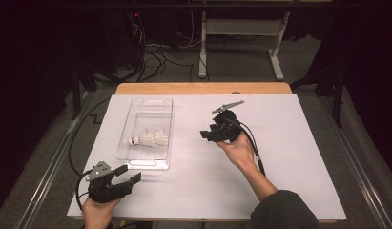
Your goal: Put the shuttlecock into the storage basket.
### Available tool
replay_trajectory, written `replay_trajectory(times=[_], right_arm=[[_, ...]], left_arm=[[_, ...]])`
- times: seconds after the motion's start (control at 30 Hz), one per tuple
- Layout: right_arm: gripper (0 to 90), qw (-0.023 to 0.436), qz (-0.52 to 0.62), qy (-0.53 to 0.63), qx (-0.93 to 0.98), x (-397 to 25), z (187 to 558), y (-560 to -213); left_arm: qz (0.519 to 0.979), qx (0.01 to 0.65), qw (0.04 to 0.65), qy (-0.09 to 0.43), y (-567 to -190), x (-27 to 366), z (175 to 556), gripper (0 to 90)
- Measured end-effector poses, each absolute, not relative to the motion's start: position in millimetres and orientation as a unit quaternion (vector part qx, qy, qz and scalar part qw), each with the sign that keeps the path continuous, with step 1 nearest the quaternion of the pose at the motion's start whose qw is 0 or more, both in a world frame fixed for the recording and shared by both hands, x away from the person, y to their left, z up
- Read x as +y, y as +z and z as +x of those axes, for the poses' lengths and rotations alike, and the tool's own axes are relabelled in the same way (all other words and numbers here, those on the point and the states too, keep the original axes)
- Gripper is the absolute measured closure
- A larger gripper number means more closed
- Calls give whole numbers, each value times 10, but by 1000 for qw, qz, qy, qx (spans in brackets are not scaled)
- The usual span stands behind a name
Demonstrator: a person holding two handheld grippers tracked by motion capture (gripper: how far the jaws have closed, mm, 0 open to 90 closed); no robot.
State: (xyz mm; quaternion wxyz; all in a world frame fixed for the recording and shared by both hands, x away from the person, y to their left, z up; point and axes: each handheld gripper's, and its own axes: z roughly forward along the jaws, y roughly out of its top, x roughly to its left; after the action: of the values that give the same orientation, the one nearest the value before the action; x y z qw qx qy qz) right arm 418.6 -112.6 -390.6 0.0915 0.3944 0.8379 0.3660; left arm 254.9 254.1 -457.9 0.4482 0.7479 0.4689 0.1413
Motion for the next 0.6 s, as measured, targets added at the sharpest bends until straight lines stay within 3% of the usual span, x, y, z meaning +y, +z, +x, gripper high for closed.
replay_trajectory(times=[0.6], right_arm=[[503,91,407,369,831,-1311,4142,-3936]], left_arm=[[748,470,447,142,-4580,2547,2547,350]])
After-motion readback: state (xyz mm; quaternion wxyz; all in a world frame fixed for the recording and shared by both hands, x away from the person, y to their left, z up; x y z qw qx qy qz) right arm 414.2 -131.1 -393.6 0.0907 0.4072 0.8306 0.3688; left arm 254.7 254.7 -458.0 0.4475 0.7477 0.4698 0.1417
